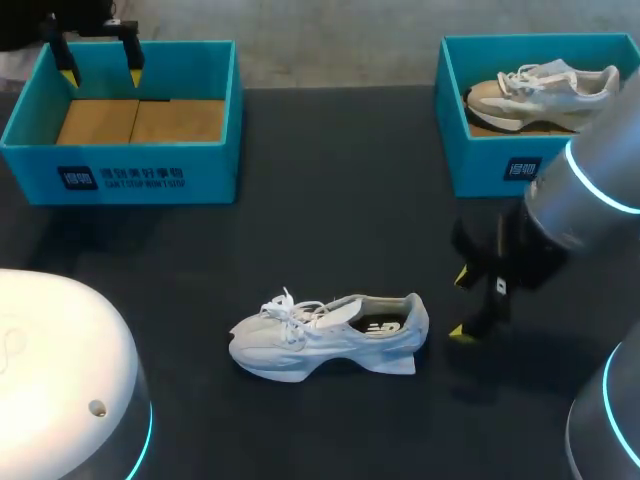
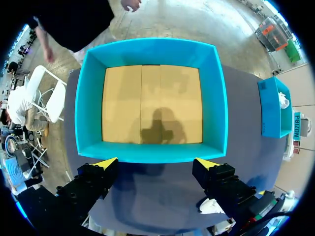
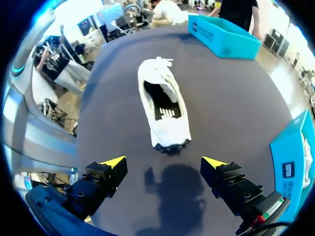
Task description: Take the shoe out of the shoebox, open the shoe tongue, remove and reinsert the insole, then place the shoe into the shoebox
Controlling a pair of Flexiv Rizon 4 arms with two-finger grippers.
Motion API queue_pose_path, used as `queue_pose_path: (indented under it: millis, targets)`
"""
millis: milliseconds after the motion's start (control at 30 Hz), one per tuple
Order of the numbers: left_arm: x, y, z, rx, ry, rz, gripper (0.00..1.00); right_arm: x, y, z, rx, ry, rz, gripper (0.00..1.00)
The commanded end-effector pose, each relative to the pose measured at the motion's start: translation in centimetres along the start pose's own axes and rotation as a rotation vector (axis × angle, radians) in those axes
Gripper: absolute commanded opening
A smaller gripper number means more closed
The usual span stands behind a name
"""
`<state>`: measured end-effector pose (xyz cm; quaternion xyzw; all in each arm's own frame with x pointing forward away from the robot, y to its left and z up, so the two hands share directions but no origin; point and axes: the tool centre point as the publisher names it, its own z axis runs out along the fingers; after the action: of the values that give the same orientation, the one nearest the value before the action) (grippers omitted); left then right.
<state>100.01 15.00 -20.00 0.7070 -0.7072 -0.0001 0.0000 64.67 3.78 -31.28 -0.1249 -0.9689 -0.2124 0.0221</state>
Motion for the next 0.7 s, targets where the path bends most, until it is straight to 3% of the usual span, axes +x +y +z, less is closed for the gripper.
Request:
queue_pose_path:
  millis: [33,500,700]
  targets:
    - [0.0,0.0,0.0,0.000,0.000,0.000,1.00,0.6,-0.8,0.6,-0.214,-0.002,-0.005,1.00]
    - [0.0,0.0,0.0,0.000,0.000,0.000,1.00,0.6,-0.8,0.6,-0.214,-0.002,-0.005,1.00]
    - [0.0,0.0,0.0,0.000,0.000,0.000,1.00,-0.1,0.8,3.1,-0.290,0.029,-0.102,1.00]
